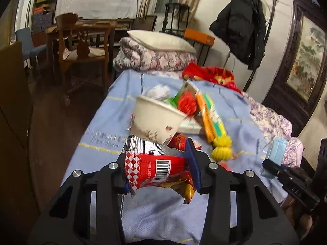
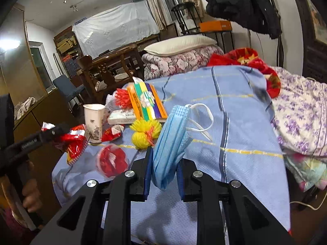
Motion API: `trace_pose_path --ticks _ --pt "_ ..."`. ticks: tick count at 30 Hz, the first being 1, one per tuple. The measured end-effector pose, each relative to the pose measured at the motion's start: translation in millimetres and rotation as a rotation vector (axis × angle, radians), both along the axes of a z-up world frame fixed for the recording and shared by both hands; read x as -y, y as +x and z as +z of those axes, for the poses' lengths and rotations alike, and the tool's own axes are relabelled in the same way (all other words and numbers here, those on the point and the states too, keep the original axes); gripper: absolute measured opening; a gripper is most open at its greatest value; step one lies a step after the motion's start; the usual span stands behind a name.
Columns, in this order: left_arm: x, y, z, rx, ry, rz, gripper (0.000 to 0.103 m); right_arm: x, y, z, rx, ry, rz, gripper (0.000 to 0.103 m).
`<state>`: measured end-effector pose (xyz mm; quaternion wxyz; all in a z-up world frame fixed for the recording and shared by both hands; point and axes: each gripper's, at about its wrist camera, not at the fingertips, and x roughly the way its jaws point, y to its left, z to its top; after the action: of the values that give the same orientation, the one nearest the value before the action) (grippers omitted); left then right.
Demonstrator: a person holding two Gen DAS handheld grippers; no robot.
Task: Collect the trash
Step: 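Carry the mask and chip bag with both tools toward the red wastebasket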
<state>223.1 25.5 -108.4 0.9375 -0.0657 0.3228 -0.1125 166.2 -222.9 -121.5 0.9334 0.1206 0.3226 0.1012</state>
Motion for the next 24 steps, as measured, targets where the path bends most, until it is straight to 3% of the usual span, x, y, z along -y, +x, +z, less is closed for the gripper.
trace_pose_path --ticks 18,24 --pt "48.3 -81.5 72.4 0.156 0.009 -0.081 0.044 -3.4 -63.9 89.1 0.146 -0.213 0.016 0.021" --pt "67.2 -106.4 90.4 0.202 0.017 -0.105 0.044 8.1 -92.6 98.1 0.174 -0.272 -0.023 0.021"
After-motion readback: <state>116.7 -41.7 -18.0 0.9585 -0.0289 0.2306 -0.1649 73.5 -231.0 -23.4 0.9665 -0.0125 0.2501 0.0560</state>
